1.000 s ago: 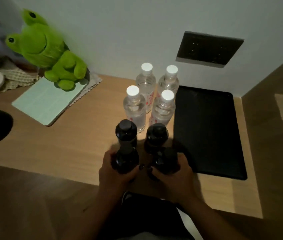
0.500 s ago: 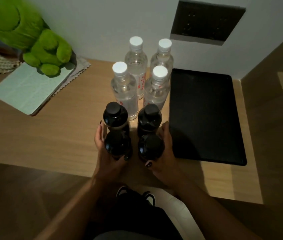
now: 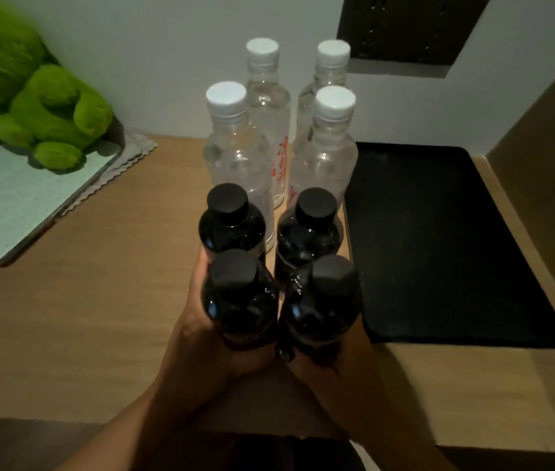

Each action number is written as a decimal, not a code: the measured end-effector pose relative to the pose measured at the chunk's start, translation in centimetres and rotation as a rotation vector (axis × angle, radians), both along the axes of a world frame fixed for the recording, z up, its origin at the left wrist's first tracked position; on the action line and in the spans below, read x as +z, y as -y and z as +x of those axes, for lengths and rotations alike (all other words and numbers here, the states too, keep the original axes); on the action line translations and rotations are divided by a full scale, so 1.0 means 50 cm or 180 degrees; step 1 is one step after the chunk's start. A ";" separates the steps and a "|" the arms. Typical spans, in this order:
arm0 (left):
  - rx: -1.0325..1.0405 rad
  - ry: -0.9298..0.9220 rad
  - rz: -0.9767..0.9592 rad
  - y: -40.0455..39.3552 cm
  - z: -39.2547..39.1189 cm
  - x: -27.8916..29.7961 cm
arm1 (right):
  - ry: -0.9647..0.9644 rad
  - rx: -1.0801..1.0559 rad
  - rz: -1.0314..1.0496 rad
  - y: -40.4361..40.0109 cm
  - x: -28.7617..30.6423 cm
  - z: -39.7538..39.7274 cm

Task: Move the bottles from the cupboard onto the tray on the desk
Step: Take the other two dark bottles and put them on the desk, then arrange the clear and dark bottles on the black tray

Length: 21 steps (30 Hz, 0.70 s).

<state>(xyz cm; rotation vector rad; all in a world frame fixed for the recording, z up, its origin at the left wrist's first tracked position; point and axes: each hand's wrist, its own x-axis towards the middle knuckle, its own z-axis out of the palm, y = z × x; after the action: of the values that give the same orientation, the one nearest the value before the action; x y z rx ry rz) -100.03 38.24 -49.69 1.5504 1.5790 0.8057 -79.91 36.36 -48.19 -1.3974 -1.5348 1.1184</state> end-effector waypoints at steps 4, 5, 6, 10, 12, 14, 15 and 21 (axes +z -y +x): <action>0.0046 -0.0096 0.0023 0.011 0.034 0.017 | 0.0324 -0.0068 0.0212 -0.001 -0.008 -0.007; 0.0010 -0.0127 0.0258 0.015 0.036 0.015 | 0.0327 -0.0145 0.0247 0.001 -0.009 -0.007; -0.0005 -0.0137 0.0522 0.019 0.036 0.015 | 0.0341 -0.0203 0.0252 0.003 -0.008 -0.011; -0.0134 0.0212 0.1064 0.034 0.029 0.011 | 0.0240 -0.0161 0.0652 0.019 -0.013 -0.016; -0.0110 0.0294 0.1192 0.031 0.027 0.008 | 0.0090 -0.0170 0.0698 0.024 -0.012 -0.014; -0.0067 0.0270 0.1308 0.029 0.029 0.004 | -0.0090 -0.0196 0.0657 0.025 -0.006 -0.013; -0.0042 0.0255 0.1387 0.032 0.027 0.002 | -0.0139 -0.0231 0.0686 0.029 -0.003 -0.014; -0.0031 0.0074 0.1501 0.045 0.036 0.011 | -0.0597 -0.0569 0.0740 0.037 0.004 -0.021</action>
<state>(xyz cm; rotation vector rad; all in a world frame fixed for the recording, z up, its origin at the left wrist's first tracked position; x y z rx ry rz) -98.21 36.00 -49.15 1.8620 1.4261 1.2514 -80.95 34.53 -47.99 -1.2100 -1.3314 0.9037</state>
